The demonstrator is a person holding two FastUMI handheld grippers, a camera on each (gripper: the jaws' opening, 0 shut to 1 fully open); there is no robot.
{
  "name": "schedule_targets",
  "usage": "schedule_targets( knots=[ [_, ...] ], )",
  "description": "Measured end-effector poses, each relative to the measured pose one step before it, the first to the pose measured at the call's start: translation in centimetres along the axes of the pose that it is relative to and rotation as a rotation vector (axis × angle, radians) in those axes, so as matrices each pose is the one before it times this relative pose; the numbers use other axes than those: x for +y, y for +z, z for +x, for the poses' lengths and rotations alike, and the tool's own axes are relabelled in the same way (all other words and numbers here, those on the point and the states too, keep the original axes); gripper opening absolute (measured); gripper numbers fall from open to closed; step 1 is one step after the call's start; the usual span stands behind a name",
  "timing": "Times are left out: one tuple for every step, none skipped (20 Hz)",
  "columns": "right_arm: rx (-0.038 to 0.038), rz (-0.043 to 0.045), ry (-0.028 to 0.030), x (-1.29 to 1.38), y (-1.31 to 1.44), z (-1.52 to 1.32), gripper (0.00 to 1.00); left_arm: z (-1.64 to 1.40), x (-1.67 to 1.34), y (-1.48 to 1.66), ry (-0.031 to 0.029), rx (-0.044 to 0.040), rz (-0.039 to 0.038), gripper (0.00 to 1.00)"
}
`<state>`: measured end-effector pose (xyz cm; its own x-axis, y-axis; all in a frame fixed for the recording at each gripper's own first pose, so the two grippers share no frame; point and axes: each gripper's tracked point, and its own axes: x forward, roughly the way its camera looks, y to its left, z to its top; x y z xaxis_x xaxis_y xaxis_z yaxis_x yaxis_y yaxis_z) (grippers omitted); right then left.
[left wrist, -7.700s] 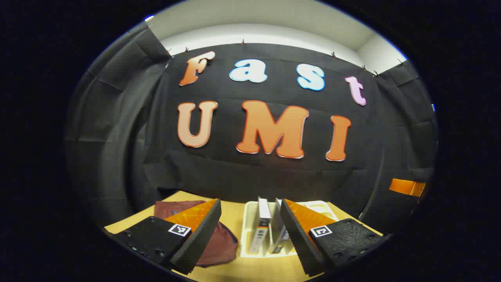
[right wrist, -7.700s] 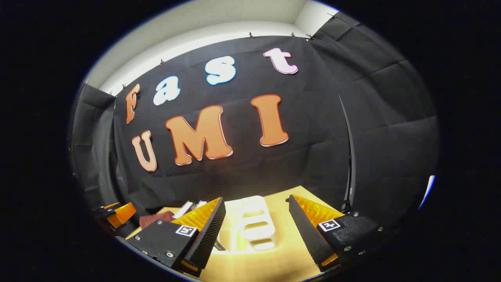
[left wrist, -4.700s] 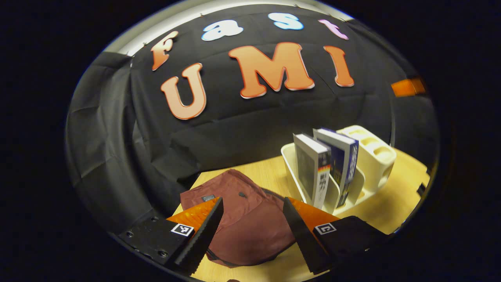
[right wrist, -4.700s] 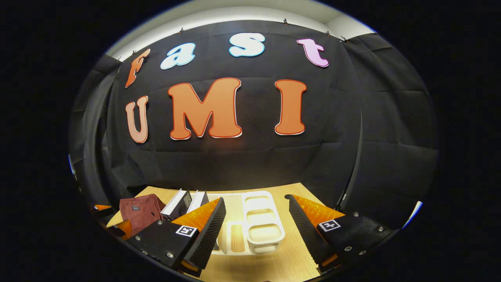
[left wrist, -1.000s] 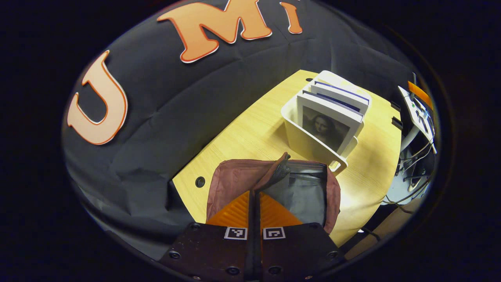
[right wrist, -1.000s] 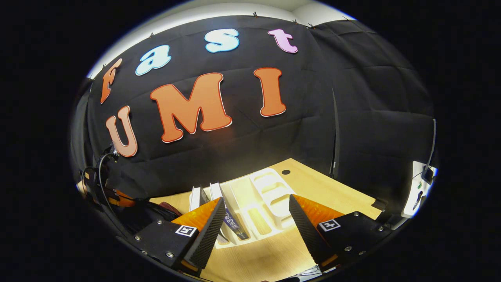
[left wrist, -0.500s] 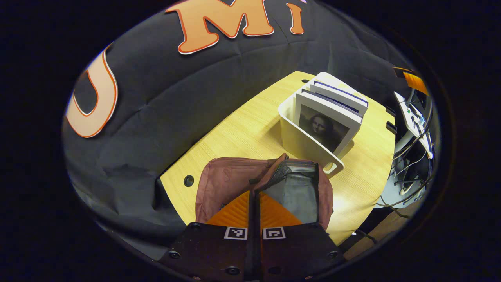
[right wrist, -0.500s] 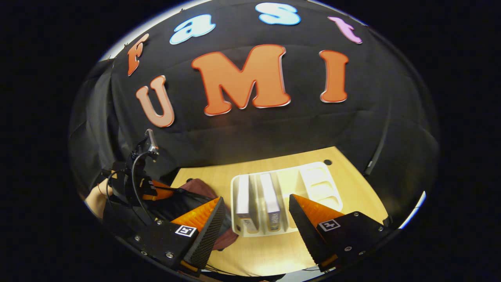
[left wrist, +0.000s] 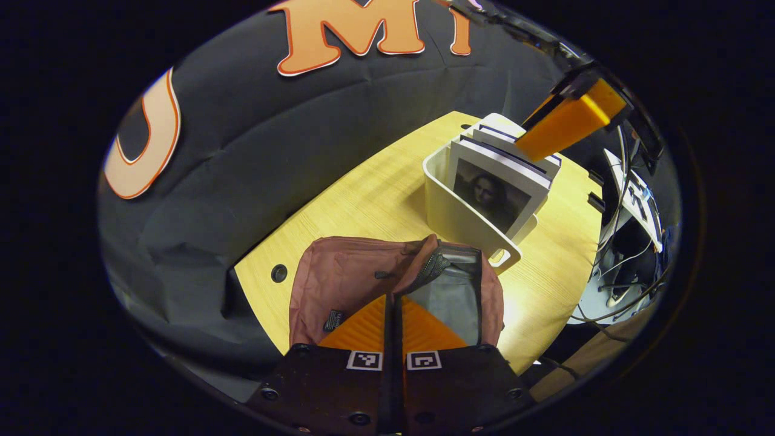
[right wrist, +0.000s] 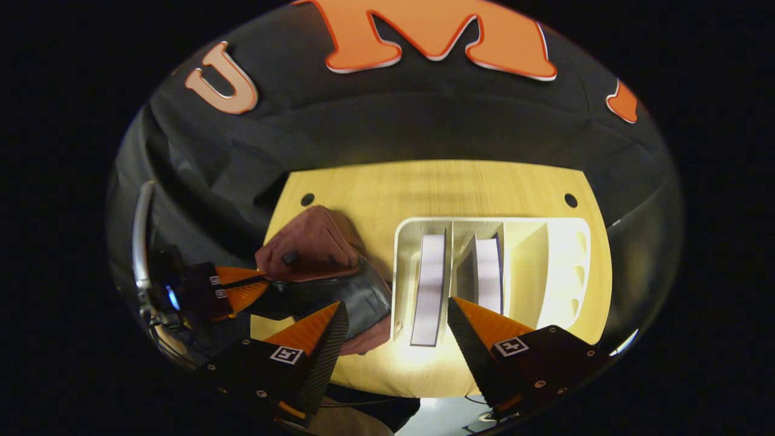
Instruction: Open the schoolbag, grab two books from the bookshelf and put them into the schoolbag.
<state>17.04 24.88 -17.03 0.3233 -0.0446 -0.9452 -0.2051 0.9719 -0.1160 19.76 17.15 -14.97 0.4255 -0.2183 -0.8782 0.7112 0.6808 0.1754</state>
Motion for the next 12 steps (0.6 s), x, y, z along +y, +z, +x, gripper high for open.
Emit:
schedule_targets(
  knots=[
    [0.02172, -0.00603, -0.01372, -0.294, 0.217, 1.119, 0.98, 0.129, -0.002, -0.174, -0.00447, 0.00115, -0.00684, 0.01],
    [0.02052, -0.00600, -0.01359, -0.249, 0.106, 0.795, 0.99, -0.022, -0.033, -0.238, -0.00620, 0.00068, -0.00265, 0.01],
    [0.01861, -0.00058, -0.01421, -0.273, 0.127, 0.662, 0.98, -0.008, 0.024, -0.154, -0.00482, 0.00196, -0.00138, 0.01],
    [0.01266, 0.00532, -0.00322, -0.103, 0.049, 0.524, 0.98, 0.017, 0.062, -0.117, -0.00242, 0.00130, -0.00223, 0.01],
    [0.01115, 0.00413, -0.00958, -0.409, 0.215, 0.449, 0.98, 0.073, -0.036, -0.082, -0.00156, 0.00118, -0.00057, 0.01],
    [0.01317, 0.00465, -0.01228, -0.519, 0.128, 0.431, 0.98, 0.092, 0.044, -0.040, -0.00167, 0.00028, 0.00282, 0.01],
    [0.01297, 0.01011, -0.01236, -0.457, 0.185, 0.521, 0.98, 0.101, -0.063, 0.070, -0.00366, 0.00129, 0.00301, 0.01],
    [0.00933, 0.01199, -0.00754, -0.209, 0.070, 0.551, 0.98, 0.137, -0.017, 0.050, -0.00354, 0.00243, 0.00311, 0.01],
    [0.01227, 0.00890, -0.00169, -0.107, 0.133, 0.491, 0.98, 0.105, -0.047, 0.044, -0.00134, 0.00364, 0.00221, 0.01],
    [0.01098, 0.00725, 0.00246, 0.067, -0.008, 0.448, 0.98, -0.002, 0.040, 0.016, -0.00134, 0.00278, 0.00187, 0.01],
    [0.01214, 0.00681, 0.00057, 0.015, -0.128, 0.429, 0.97, -0.049, 0.029, 0.113, 0.00103, 0.00371, 0.00184, 0.01],
    [0.01132, 0.00329, -0.00316, -0.011, -0.074, 0.404, 0.95, 0.087, 0.160, -0.036, 0.00264, 0.00259, 0.00121, 0.01]
  ],
)
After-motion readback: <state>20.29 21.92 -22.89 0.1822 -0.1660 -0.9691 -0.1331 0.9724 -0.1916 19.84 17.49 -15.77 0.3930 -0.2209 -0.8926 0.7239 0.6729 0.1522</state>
